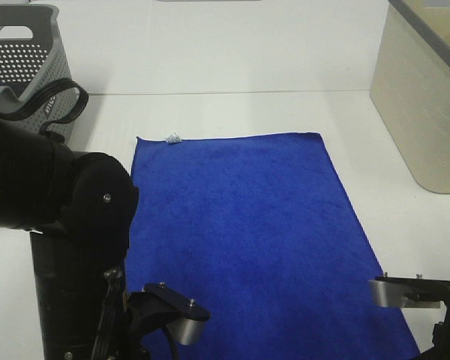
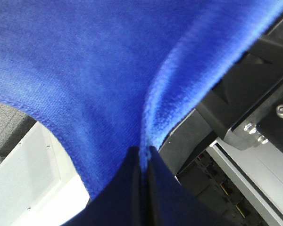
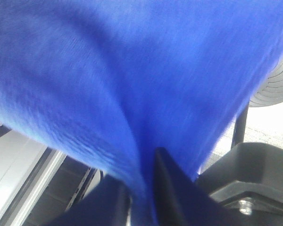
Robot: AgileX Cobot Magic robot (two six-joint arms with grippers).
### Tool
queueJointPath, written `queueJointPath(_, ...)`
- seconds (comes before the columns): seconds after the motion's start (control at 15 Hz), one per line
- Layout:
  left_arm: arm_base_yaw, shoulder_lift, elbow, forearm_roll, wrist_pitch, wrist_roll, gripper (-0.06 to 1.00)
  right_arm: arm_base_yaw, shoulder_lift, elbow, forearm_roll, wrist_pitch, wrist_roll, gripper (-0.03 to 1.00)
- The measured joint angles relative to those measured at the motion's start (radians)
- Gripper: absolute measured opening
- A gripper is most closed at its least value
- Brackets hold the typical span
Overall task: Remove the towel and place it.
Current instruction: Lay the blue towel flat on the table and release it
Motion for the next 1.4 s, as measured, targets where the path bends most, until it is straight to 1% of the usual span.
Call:
queueJointPath(0.13, 0.0, 0.0, 0.0, -0.006, -0.002, 0.0, 0.0, 0.0, 0.0, 0.0, 0.0, 0.0, 0.0, 0.33)
queueJointPath(0.27, 0.0, 0.0, 0.0, -0.008, -0.002, 0.0, 0.0, 0.0, 0.0, 0.0, 0.0, 0.0, 0.0, 0.41)
queueJointPath(0.33, 0.0, 0.0, 0.0, -0.009, -0.005, 0.0, 0.05, 0.0, 0.0, 0.0, 0.0, 0.0, 0.0, 0.44)
queueJointPath(0.47, 0.0, 0.0, 0.0, -0.023, -0.006, -0.001, 0.26, 0.0, 0.0, 0.0, 0.001, 0.002, 0.001, 0.49)
queueJointPath(0.6, 0.0, 0.0, 0.0, -0.029, -0.006, -0.03, 0.49, 0.0, 0.0, 0.0, 0.003, 0.002, 0.001, 0.51)
queueJointPath(0.67, 0.0, 0.0, 0.0, -0.03, -0.006, -0.041, 0.58, 0.0, 0.0, 0.0, 0.003, 0.004, 0.001, 0.51)
queueJointPath(0.73, 0.0, 0.0, 0.0, -0.03, -0.006, -0.054, 0.64, 0.0, 0.0, 0.0, 0.003, 0.006, 0.001, 0.51)
queueJointPath(1.0, 0.0, 0.0, 0.0, -0.027, 0.005, -0.059, 0.65, 0.0, -0.006, -0.009, 0.003, 0.005, 0.001, 0.51)
queueJointPath(1.2, 0.0, 0.0, -0.006, 0.009, 0.026, -0.077, 0.65, 0.0, -0.041, -0.097, 0.003, 0.004, 0.024, 0.51)
queueJointPath(1.4, 0.0, 0.0, -0.105, 0.079, 0.117, -0.092, 0.65, 0.0, -0.074, -0.239, 0.003, 0.007, 0.049, 0.51)
